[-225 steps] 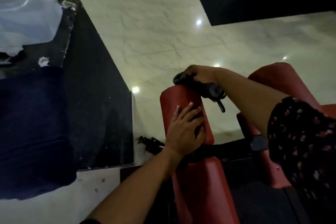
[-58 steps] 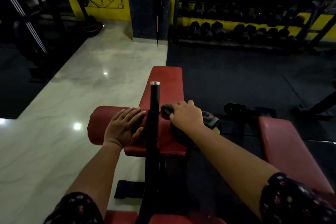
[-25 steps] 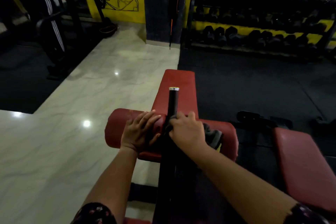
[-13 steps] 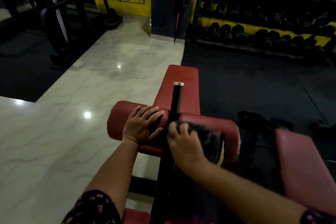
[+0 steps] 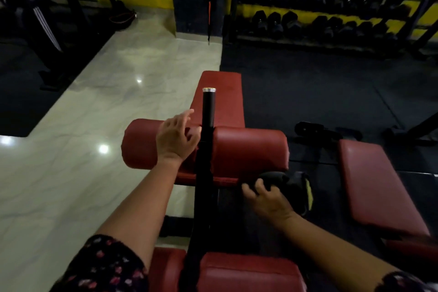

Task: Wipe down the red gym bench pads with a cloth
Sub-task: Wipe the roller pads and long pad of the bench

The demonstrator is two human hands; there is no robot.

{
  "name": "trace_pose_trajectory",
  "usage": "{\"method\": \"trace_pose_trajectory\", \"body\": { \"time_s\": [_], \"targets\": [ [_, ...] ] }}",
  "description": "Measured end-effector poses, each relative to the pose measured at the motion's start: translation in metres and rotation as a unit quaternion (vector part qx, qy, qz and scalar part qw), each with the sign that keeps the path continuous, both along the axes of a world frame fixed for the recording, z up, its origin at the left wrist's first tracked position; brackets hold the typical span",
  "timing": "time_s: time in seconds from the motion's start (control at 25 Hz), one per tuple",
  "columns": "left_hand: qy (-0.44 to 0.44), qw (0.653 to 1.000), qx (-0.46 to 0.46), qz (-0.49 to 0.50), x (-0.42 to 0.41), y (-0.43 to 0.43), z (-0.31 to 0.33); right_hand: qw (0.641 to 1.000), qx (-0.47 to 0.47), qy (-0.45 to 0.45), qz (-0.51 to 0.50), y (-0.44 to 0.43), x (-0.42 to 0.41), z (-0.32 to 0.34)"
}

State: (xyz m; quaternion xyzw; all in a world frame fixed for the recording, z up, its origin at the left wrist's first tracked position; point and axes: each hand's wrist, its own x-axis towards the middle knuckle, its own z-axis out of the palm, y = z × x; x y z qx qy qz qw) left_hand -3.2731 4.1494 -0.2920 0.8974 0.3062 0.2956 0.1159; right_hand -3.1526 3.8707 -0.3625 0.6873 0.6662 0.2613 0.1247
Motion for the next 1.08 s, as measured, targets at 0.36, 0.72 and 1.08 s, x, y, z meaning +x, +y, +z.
{"method": "trace_pose_trajectory", "body": {
  "time_s": [0.36,0.72,1.08],
  "targets": [
    [0.046,0.995,0.065,-0.061,0.003,-0.004,-0.011,0.911,0.241,0.274,-0.192,-0.058,0.054,0.066],
    [0.042,0.996,0.049,-0.065,0.001,-0.002,-0.016,0.675,0.023,0.682,-0.281,0.053,0.162,0.117],
    [0.013,0.995,0.077,-0.065,0.004,0.000,-0.019,0.797,-0.362,0.441,-0.199,0.171,0.187,0.117]
  ]
}}
